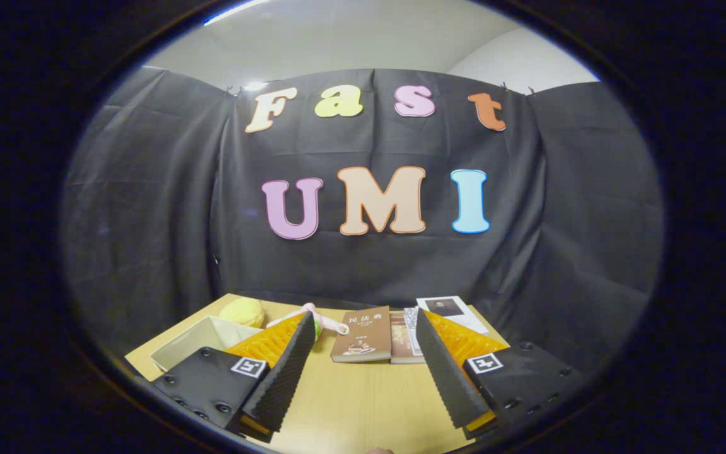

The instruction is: Open the storage box then place both shoes into the box .Put the left shoe in first, then the right shoe, with the right side of both shoes facing outward in a uniform manner.

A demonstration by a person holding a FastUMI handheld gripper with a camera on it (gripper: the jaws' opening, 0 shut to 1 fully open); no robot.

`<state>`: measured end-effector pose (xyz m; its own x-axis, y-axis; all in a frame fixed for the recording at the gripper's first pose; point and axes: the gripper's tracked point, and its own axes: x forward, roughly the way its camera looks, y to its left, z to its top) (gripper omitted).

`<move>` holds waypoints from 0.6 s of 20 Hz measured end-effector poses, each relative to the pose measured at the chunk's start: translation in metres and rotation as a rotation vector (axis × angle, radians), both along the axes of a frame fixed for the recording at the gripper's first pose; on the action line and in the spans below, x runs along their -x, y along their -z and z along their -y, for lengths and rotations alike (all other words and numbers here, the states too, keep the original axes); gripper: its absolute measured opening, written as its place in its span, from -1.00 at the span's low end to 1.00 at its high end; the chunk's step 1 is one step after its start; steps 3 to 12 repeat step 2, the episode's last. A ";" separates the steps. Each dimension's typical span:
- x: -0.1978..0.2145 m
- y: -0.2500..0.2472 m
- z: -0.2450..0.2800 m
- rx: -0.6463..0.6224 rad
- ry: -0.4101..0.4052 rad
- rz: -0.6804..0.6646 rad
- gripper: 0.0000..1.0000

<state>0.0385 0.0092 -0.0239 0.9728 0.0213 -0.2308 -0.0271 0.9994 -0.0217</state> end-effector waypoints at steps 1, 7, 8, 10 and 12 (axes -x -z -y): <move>0.000 -0.002 0.003 -0.008 0.006 0.010 0.98; -0.002 -0.004 0.006 -0.009 0.014 0.014 0.98; -0.002 -0.004 0.006 -0.009 0.014 0.014 0.98; -0.002 -0.004 0.006 -0.009 0.014 0.014 0.98; -0.002 -0.004 0.006 -0.009 0.014 0.014 0.98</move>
